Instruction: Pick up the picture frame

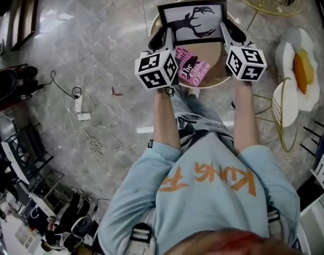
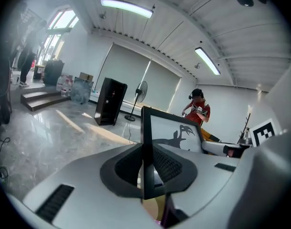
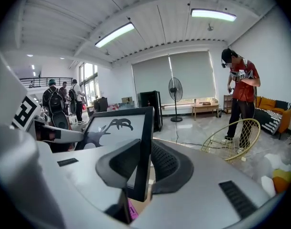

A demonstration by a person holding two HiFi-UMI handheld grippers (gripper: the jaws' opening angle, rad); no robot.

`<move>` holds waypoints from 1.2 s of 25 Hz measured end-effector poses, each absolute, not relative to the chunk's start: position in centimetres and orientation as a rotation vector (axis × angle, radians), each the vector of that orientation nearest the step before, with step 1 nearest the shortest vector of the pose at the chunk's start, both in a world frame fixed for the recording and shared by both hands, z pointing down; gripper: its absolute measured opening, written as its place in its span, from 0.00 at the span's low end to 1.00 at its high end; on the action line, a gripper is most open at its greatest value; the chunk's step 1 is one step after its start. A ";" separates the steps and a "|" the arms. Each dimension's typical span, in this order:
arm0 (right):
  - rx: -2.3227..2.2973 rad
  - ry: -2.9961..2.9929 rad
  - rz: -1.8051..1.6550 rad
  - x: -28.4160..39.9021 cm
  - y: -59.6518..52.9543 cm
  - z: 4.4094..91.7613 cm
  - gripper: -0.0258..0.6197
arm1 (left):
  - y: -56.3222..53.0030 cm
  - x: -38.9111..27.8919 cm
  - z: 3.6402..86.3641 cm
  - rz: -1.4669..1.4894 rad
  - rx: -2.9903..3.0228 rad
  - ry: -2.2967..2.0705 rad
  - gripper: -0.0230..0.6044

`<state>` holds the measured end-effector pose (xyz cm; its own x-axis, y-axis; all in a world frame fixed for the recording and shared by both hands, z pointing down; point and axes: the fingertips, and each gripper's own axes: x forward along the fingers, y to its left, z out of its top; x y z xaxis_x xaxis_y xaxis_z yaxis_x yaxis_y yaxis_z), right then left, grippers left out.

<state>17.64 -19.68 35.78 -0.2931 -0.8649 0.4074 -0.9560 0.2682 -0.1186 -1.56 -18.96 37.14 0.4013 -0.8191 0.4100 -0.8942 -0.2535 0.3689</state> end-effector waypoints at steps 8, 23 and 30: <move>1.779 -2.411 0.405 17.2 -17.8 27.0 0.14 | -17.7 -2.2 27.1 0.096 2.275 -1.557 0.16; 1.855 -2.526 0.154 18.6 -16.0 17.7 0.15 | -16.5 -0.7 18.2 -0.033 2.463 -1.617 0.16; 1.863 -2.542 0.118 18.6 -15.5 16.9 0.15 | -15.9 -0.7 17.5 -0.037 2.493 -1.614 0.16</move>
